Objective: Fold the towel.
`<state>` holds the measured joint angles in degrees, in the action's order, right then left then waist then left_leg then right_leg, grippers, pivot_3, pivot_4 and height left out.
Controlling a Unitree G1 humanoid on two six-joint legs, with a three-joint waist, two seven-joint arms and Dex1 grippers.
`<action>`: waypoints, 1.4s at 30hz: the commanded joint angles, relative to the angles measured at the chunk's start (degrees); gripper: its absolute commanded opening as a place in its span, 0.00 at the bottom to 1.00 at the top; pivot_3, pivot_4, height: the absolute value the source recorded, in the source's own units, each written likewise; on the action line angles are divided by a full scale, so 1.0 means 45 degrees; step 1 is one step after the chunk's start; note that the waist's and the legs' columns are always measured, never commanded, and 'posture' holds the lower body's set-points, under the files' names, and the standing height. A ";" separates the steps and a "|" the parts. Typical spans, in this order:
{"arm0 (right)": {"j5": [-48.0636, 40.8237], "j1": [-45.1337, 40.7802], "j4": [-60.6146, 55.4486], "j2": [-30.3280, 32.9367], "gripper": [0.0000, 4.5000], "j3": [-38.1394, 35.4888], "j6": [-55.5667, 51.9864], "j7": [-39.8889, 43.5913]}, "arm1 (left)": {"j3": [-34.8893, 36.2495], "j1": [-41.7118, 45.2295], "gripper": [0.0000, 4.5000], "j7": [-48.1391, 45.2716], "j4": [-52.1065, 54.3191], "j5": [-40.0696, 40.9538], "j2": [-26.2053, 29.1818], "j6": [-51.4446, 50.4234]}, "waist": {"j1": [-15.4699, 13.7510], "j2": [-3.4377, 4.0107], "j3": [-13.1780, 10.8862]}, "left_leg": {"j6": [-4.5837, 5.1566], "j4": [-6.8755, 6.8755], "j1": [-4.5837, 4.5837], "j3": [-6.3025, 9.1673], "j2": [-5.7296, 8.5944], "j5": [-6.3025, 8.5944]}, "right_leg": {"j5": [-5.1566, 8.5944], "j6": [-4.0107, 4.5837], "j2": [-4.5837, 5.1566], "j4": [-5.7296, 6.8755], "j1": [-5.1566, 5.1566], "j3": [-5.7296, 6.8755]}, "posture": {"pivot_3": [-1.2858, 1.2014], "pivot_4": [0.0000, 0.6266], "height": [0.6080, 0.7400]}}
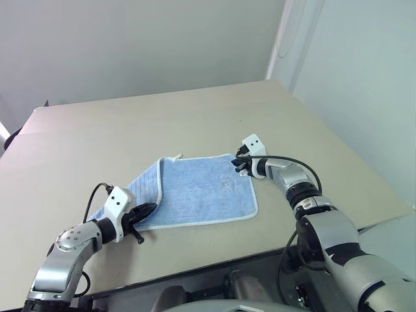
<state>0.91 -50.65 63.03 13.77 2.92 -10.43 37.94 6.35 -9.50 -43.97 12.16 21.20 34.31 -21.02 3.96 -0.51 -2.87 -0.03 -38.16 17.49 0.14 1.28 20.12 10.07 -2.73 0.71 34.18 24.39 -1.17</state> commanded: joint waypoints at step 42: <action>-0.6424 0.4240 -0.6958 0.0374 0.00 -0.3213 0.5922 0.4470 | 0.4261 0.3224 0.01 -0.1226 -0.7287 0.1175 0.1680 0.7913 | -0.0181 -0.0008 0.0028 | -0.0066 0.0032 0.0421 0.0020 0.0026 -0.0034 | -0.0107 0.0015 0.0099 0.0025 0.0453 0.0024 | 0.52 0.00 1.00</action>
<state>-24.69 -32.68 39.18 14.83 -12.16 20.44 55.74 22.58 5.33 -49.15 -25.88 23.73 40.74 16.16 3.14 -0.55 -2.74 -0.32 -38.10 19.35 0.23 1.40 19.96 9.59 -2.66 1.18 34.29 26.38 -1.04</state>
